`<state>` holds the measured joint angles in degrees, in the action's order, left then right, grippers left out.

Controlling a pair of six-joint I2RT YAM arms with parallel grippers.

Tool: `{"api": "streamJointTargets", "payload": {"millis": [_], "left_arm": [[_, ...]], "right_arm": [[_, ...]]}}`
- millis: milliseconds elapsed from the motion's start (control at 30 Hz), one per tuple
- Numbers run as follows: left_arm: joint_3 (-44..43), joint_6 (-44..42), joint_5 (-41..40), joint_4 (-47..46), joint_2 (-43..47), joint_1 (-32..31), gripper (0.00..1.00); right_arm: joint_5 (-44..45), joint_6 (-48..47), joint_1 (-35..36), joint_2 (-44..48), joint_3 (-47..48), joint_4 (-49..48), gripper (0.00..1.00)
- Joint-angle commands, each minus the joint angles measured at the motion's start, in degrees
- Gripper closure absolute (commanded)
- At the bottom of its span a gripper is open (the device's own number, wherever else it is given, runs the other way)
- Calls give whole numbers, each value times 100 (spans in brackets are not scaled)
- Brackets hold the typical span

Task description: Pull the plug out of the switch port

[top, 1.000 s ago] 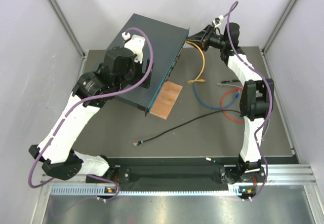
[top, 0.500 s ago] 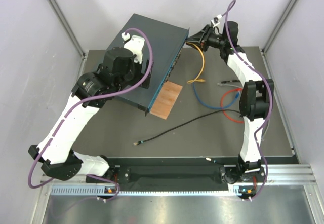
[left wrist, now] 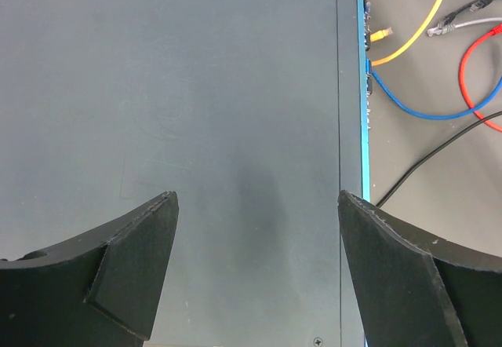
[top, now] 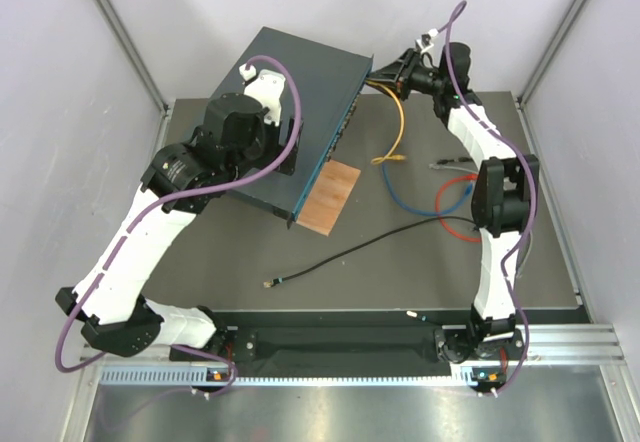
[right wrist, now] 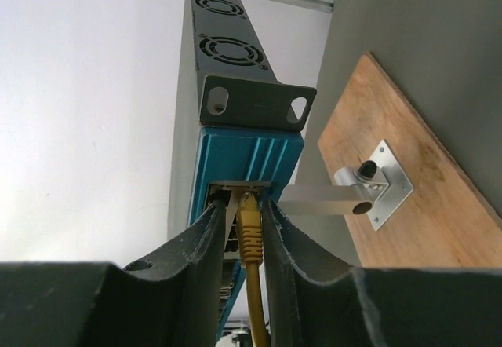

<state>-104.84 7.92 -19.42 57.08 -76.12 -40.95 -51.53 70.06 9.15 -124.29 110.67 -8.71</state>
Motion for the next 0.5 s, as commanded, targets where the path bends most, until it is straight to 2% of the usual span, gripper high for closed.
{"api": "streamJointTargets", "payload": {"millis": [0,167,233,267,300,467], "left_arm": [[-2,-45,-106,-65,176,26,12],[-2,-36,-106,-74,167,26,12],[-2,-45,-106,-74,167,26,12],[7,-45,-106,-65,167,26,12],[-2,-45,-115,-65,167,26,12],[-19,-63,-132,-65,167,26,12]], "right_arm": [[-68,561,166,-60,86,-974,75],[-85,754,184,-157,68,-1150,76],[-86,790,184,-174,42,-1212,85],[-86,842,175,-175,16,-1256,96],[-86,868,193,-175,-2,-1299,100],[-138,704,175,-113,33,-1012,100]]}}
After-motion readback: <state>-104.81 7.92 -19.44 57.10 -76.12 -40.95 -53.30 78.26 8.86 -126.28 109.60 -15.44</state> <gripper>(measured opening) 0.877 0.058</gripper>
